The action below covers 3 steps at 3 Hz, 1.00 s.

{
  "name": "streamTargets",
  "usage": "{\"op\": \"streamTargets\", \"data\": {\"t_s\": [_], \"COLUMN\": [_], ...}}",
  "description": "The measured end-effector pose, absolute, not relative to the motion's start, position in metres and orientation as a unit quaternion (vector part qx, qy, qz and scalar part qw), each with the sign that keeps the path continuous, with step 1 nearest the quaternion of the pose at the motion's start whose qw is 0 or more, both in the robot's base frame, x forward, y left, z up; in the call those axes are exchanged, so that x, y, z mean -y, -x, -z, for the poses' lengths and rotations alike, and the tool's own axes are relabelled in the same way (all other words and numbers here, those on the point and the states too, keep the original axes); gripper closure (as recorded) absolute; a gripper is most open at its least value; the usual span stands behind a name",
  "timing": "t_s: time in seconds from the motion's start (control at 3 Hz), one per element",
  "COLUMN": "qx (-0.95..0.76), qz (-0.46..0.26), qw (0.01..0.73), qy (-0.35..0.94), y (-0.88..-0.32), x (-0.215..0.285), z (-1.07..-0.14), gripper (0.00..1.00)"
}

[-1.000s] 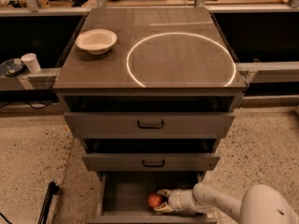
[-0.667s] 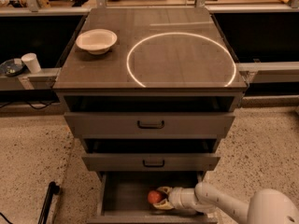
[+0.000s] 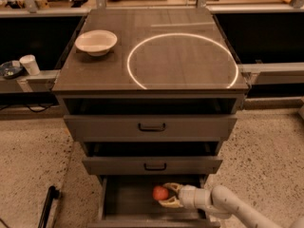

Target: Pick apple from bottom drawer and place on counter

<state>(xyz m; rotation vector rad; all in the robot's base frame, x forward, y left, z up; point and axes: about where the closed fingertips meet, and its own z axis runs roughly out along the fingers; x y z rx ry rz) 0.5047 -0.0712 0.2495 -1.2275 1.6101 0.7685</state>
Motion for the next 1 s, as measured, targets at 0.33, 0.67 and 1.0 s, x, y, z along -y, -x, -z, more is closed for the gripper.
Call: {"op": "streamTargets", "data": {"t_s": [0.33, 0.67, 1.0], "qx": [-0.614, -0.541, -0.456], "qz": [-0.293, -0.287, -0.277], "qw": [0.514, 0.558, 0.599], "qy": [0.523, 0.56, 0.597], "y": [-0.494, -0.475, -0.458], "x": [0.086, 0.09, 0.087], "z": [-0.323, -0.397, -0.477], "gripper": [1.0, 1.0, 1.0]}}
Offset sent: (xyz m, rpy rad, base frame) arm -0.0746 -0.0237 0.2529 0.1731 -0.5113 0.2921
